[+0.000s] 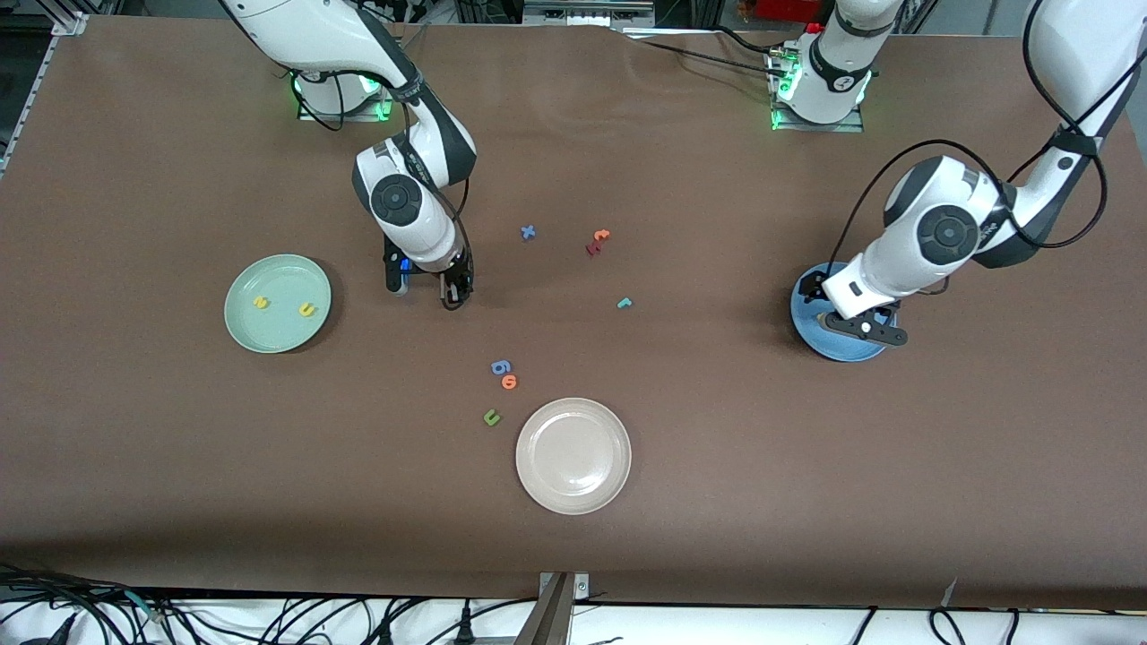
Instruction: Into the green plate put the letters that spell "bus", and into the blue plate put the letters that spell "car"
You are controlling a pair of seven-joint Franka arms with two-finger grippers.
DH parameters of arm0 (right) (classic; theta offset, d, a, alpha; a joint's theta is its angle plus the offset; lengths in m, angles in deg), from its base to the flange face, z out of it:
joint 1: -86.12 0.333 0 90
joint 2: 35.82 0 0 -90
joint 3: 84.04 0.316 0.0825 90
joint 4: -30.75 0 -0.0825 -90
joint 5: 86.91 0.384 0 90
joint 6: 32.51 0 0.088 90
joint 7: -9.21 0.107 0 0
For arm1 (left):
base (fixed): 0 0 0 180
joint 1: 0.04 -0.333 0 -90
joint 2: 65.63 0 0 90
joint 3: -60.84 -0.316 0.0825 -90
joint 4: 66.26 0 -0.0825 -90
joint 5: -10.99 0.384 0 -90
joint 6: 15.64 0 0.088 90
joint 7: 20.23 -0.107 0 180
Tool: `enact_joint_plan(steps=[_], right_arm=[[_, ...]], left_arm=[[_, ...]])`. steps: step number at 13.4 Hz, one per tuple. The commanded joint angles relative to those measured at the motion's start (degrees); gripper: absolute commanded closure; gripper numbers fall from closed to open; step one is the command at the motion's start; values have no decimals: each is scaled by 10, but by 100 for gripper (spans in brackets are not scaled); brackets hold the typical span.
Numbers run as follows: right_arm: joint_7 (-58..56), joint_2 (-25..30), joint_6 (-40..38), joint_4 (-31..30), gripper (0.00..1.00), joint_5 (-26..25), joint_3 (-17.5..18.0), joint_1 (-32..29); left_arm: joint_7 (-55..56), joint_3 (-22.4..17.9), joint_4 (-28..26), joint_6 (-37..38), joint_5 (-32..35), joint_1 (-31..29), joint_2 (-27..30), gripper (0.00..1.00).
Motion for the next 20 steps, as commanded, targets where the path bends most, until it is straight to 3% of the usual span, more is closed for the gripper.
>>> enact_joint_plan(steps=[1,3,6,9,11,14,20], right_arm=[[-33,26,-46,1,76,0,-6,2],[-92,56,-126,15,76,1,-34,1],[-206,95,-209,22,76,2,-85,1],[-348,119,-272,21,76,2,-152,1],[-465,122,-298,21,76,1,-207,1],[-631,107,-297,7,76,3,-283,-1],[-795,43,-251,-7,73,6,-297,-65]], left_arm=[[97,2,20,20,-3,76,7,0],[135,0,56,20,-36,130,-28,0],[246,-30,136,20,-35,248,-89,0],[354,-165,218,20,-40,438,-118,0],[431,-215,249,10,-44,518,-147,0],[480,-220,250,-24,-43,525,-171,0],[507,-221,250,-47,-40,530,-185,0]])
